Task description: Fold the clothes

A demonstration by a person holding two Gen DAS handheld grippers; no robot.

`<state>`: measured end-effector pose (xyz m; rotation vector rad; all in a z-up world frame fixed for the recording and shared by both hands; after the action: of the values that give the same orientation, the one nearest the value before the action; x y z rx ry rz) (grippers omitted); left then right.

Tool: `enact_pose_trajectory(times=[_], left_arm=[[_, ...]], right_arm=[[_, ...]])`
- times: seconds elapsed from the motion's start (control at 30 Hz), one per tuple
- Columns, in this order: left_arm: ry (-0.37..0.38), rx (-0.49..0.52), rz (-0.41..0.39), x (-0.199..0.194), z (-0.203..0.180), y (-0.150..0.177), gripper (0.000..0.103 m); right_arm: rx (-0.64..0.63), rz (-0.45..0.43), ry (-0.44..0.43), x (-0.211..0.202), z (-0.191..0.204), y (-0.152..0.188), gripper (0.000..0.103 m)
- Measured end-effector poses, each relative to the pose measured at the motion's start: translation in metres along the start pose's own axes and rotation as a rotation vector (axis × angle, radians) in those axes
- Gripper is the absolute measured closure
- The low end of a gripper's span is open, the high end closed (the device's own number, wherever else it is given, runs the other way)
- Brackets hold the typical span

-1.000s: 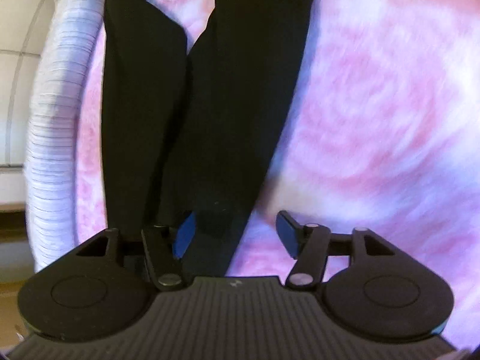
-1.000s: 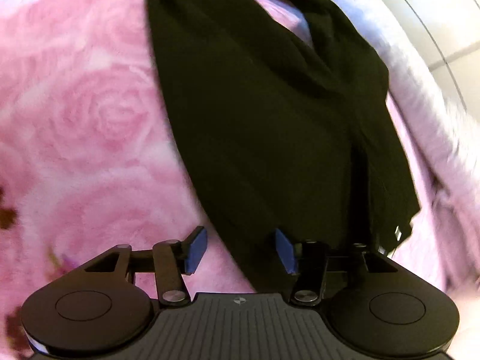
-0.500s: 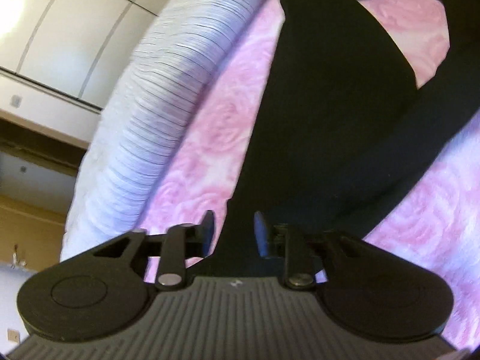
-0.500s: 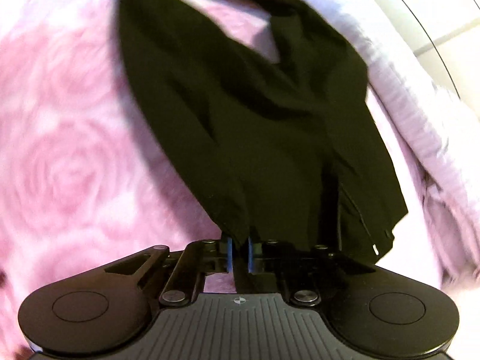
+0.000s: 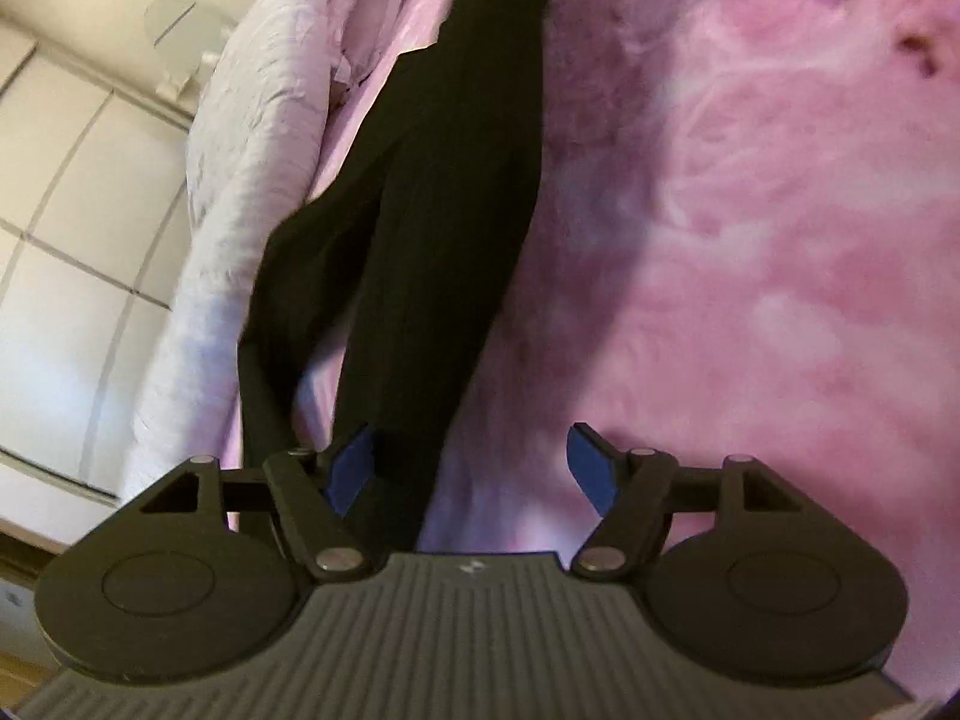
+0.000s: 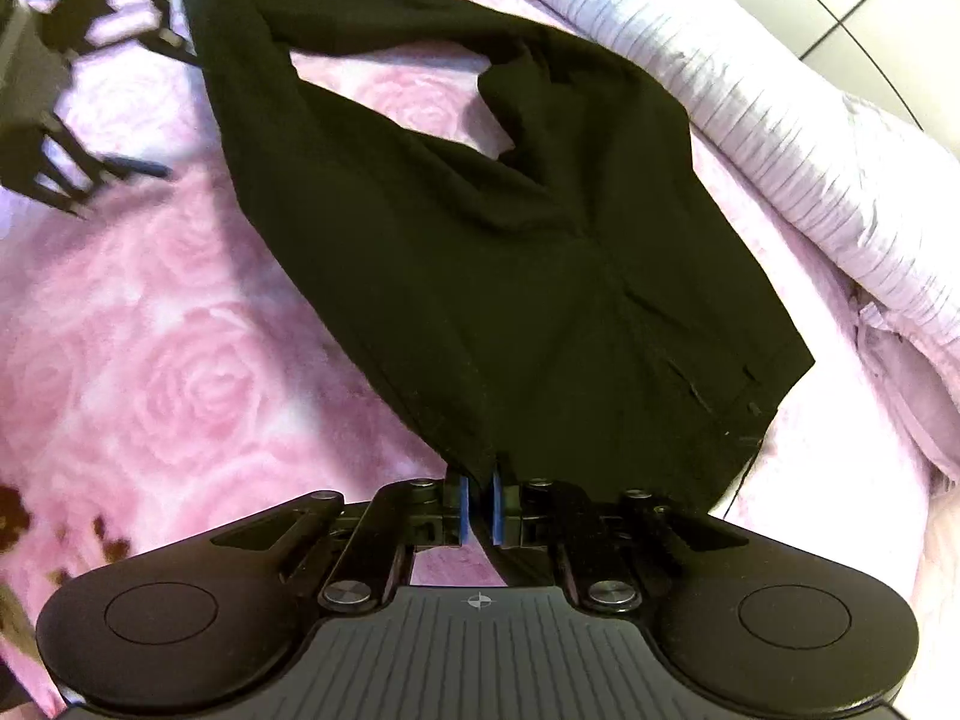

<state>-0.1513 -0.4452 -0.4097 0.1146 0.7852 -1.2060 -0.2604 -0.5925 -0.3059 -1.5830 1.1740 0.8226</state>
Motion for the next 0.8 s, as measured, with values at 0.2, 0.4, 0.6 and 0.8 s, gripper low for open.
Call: enact_pose_trajectory(times=[0.2,0.4,0.6,0.8], left_arm=[[0.129,-0.006,0.082,0.031,0.021,-0.001,0.097],[0.277,0.049,0.09,-0.021,0.006,0.003,0.102],[0.405,0.058,0.131,-0.116,-0.033,0.002,0.103],[0.539,-0.011,0.15,-0.179,-0.078,-0.016,0.103]], right_arm=[[-0.085,-0.029,-0.038,-0.004,0.006,0.009,0.098],[-0.112,-0.047,-0.106,-0.01,0.033,0.034,0.098],[-0.116,-0.046,-0.186,-0.039,0.08,0.073,0.098],[-0.093,0.019,-0.244,-0.07,0.124,0.13,0.098]])
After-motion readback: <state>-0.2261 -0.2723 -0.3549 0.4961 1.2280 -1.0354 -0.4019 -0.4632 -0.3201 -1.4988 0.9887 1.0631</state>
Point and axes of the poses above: each gripper's, at about its wrist camera, not at the fingertips, and x roughly the way its jaws point, z to its left, y to its underside, the point moved 7 cm from there along x, roughly the way its jaws point
